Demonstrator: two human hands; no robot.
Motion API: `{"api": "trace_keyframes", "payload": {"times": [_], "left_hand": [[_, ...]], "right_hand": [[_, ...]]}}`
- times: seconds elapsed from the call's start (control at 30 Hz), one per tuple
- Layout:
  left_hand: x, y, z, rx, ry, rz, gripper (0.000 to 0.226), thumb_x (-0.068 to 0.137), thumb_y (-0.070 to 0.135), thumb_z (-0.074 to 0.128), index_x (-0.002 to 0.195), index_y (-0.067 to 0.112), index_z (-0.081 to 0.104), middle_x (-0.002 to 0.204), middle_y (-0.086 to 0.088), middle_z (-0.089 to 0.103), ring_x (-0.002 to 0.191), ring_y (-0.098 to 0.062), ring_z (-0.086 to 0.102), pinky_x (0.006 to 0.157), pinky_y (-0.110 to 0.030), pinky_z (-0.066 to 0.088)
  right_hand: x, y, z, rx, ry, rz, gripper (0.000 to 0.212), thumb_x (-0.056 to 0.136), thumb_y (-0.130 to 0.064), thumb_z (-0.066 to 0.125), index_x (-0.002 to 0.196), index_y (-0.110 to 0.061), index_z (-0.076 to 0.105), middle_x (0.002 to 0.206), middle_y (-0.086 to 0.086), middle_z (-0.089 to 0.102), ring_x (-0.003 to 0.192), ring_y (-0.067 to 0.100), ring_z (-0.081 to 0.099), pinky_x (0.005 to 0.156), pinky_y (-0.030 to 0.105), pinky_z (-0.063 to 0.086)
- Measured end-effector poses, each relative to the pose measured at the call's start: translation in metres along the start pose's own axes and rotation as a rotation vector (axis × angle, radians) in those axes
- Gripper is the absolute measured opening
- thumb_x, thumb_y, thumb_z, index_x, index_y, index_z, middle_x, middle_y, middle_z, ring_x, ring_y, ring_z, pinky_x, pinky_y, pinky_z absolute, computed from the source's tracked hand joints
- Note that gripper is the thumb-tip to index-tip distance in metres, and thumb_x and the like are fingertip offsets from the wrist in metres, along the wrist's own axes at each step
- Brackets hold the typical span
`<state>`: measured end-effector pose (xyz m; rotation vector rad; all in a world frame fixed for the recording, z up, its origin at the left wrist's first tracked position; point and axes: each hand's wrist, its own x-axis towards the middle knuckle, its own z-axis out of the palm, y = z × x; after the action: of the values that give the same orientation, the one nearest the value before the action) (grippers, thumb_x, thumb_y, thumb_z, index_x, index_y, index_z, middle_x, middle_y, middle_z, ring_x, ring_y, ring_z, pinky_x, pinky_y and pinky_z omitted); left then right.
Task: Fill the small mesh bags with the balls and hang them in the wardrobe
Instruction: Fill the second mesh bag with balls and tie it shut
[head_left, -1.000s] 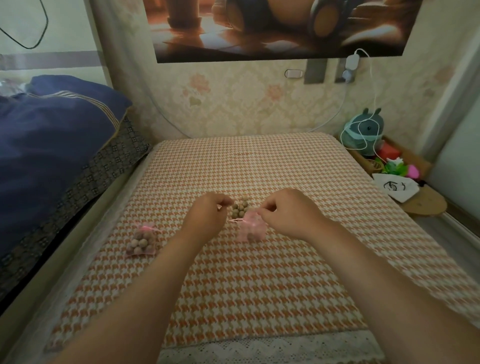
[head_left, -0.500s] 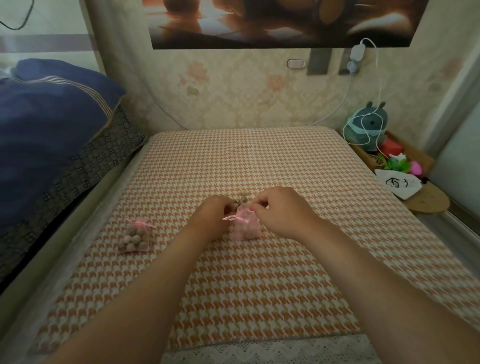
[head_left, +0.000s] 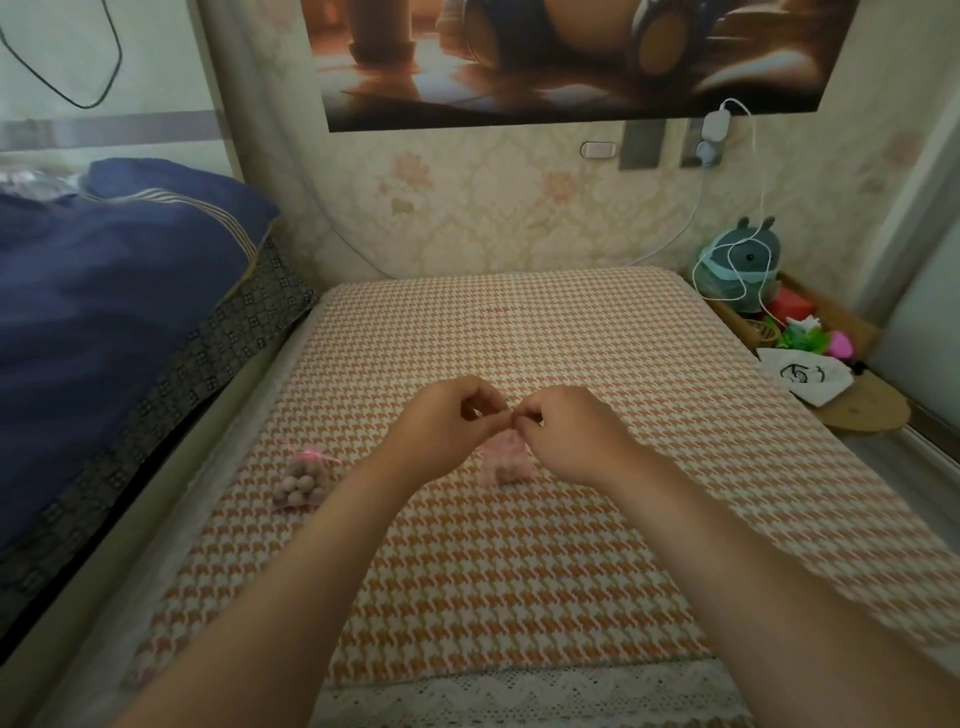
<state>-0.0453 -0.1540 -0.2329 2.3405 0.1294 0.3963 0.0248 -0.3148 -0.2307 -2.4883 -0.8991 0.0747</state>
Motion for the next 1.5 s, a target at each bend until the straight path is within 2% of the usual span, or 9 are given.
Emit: {"api": "trace_keyframes", "payload": {"times": [0.23,0.33,0.53,0.67,0.83,1.0,1.17,1.33,1.5], "left_hand": [[-0.003,0.007,0.002,0.143,-0.071,-0.021,0.012,0.088,0.038,0.069,0.087,0.028,0.077,0.084,0.023,0.061,0.075,0.004,0.056,0.067,-0.018,0.042],[-0.003,0.007,0.001,0.156,-0.081,-0.106,0.026,0.092,0.041,0.062,0.078,0.025,0.076,0.071,0.005,0.07,0.051,-0.002,0.05,0.052,-0.022,0.041],[-0.003,0.003,-0.003,0.173,-0.083,-0.184,0.031,0.09,0.028,0.063,0.07,0.005,0.072,0.06,-0.013,0.061,0.049,-0.014,0.045,0.05,-0.028,0.039],[-0.003,0.003,-0.014,0.175,-0.052,-0.216,0.018,0.087,0.021,0.063,0.078,0.013,0.077,0.064,-0.009,0.069,0.046,-0.012,0.049,0.045,-0.024,0.04],[-0.004,-0.001,-0.028,0.213,-0.05,-0.219,0.02,0.089,0.017,0.06,0.08,0.016,0.077,0.06,0.008,0.067,0.05,-0.009,0.056,0.046,-0.021,0.046],[-0.006,-0.006,-0.031,0.227,-0.055,-0.221,0.021,0.089,0.014,0.057,0.083,0.011,0.077,0.071,0.004,0.071,0.066,-0.017,0.067,0.052,-0.024,0.052],[-0.007,-0.014,-0.031,0.192,-0.026,-0.215,0.022,0.088,0.01,0.057,0.095,0.02,0.076,0.075,0.015,0.063,0.061,-0.006,0.06,0.05,-0.018,0.046],[-0.009,-0.022,-0.034,0.152,-0.028,-0.21,0.024,0.088,0.011,0.057,0.103,0.018,0.074,0.095,0.004,0.072,0.078,-0.013,0.067,0.066,-0.028,0.058],[-0.009,-0.025,-0.031,0.146,-0.028,-0.195,0.025,0.089,0.011,0.058,0.107,0.016,0.075,0.112,0.003,0.071,0.065,-0.002,0.059,0.05,-0.012,0.042]], "right_hand": [[-0.005,-0.005,-0.002,-0.013,-0.014,-0.023,0.027,0.103,-0.028,0.051,0.095,-0.025,0.077,0.075,-0.007,0.066,0.062,0.011,0.057,0.055,0.03,0.044],[-0.004,-0.006,-0.001,-0.01,-0.018,-0.019,0.027,0.103,-0.027,0.051,0.097,-0.024,0.077,0.075,-0.006,0.068,0.058,0.011,0.055,0.052,0.028,0.039],[-0.002,-0.012,0.006,0.062,-0.024,-0.019,0.025,0.102,-0.03,0.053,0.103,-0.025,0.077,0.081,-0.007,0.071,0.068,0.014,0.064,0.059,0.03,0.049],[0.005,-0.01,0.006,0.269,0.062,0.001,0.023,0.102,-0.023,0.055,0.114,-0.026,0.074,0.113,-0.01,0.072,0.101,0.009,0.066,0.087,0.029,0.053],[0.014,0.007,0.016,0.183,0.101,0.073,0.022,0.102,-0.018,0.055,0.113,-0.03,0.07,0.119,-0.011,0.068,0.095,0.011,0.066,0.083,0.033,0.056],[0.026,0.011,0.036,0.018,0.028,0.076,0.03,0.099,-0.019,0.059,0.125,-0.029,0.07,0.133,-0.007,0.066,0.118,0.017,0.062,0.092,0.033,0.051],[0.037,0.004,0.059,-0.215,0.032,0.029,0.025,0.1,-0.023,0.056,0.114,-0.031,0.075,0.107,-0.004,0.073,0.092,0.021,0.069,0.062,0.028,0.045],[0.04,0.004,0.07,-0.283,0.098,0.11,0.017,0.099,-0.024,0.058,0.097,-0.021,0.074,0.096,0.0,0.069,0.08,0.023,0.065,0.063,0.032,0.049],[0.038,0.004,0.066,-0.173,0.142,0.143,0.014,0.095,-0.028,0.063,0.099,-0.026,0.076,0.094,-0.006,0.073,0.082,0.018,0.067,0.067,0.033,0.056]]}}
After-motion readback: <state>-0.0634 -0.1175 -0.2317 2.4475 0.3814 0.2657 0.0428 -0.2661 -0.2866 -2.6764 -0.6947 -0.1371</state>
